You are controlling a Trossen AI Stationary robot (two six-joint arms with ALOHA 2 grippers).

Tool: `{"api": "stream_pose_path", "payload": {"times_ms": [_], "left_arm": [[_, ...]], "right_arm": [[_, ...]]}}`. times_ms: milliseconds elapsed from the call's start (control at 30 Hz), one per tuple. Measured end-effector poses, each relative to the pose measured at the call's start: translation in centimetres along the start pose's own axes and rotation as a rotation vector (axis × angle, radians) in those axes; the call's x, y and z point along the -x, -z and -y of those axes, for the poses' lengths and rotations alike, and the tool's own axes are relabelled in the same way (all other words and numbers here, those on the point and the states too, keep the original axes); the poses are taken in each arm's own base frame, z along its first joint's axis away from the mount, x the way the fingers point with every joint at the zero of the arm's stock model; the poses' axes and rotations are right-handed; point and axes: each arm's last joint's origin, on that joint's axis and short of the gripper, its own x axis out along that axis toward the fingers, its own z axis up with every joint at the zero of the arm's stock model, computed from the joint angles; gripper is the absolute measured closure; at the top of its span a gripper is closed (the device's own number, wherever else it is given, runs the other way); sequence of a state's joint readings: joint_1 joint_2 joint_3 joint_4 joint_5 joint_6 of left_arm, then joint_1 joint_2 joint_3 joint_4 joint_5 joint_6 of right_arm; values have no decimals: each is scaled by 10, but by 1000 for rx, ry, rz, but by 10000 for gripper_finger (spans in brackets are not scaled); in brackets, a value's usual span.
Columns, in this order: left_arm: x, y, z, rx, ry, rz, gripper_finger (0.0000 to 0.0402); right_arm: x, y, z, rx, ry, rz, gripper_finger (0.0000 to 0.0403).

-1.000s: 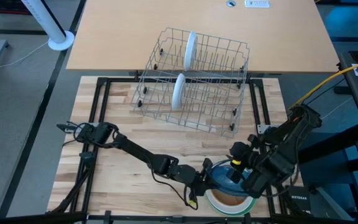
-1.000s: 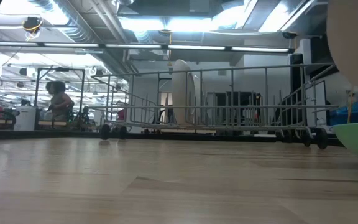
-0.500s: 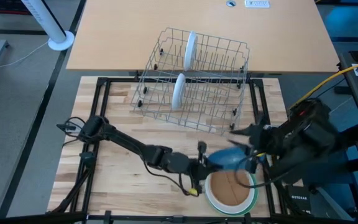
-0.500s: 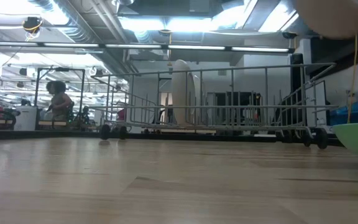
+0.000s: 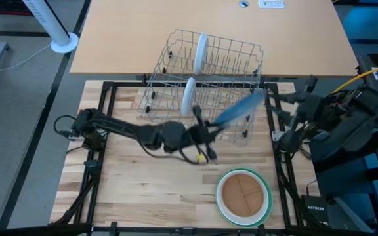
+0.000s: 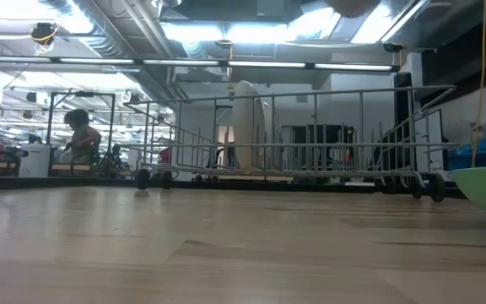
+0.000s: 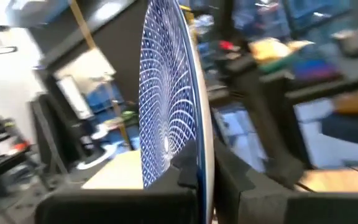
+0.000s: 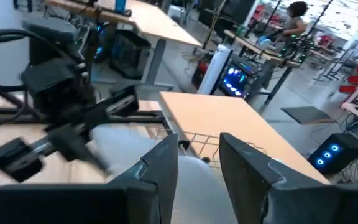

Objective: Sort dishes
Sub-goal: Put the blue plate into the gray dishwasher rack

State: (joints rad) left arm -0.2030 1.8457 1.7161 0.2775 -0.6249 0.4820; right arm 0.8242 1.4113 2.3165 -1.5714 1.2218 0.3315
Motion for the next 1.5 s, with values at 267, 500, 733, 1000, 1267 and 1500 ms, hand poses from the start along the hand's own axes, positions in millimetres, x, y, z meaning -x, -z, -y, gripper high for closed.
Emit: {"api": "stream_pose_path", "payload": {"times_ms": [267, 500, 733, 1000, 1267, 1500], "left_arm": [[-14, -2, -81, 56, -184, 3, 394], [-24, 11, -165, 190, -396, 0, 394], [-34, 46, -233, 263, -541, -58, 394], [-29, 102, -306, 485, -527, -217, 394], [-10, 137, -360, 638, -485, -305, 394], [-4, 163, -383, 769, -367, -319, 394]], "right_arm": [[11, 4, 33, 8, 18, 31, 278], [16, 7, 49, 24, 15, 42, 278], [18, 8, 56, 8, 13, 48, 278], [21, 10, 65, -9, 13, 54, 278], [22, 12, 70, -25, 12, 58, 278], [22, 12, 70, -20, 14, 58, 278]]}}
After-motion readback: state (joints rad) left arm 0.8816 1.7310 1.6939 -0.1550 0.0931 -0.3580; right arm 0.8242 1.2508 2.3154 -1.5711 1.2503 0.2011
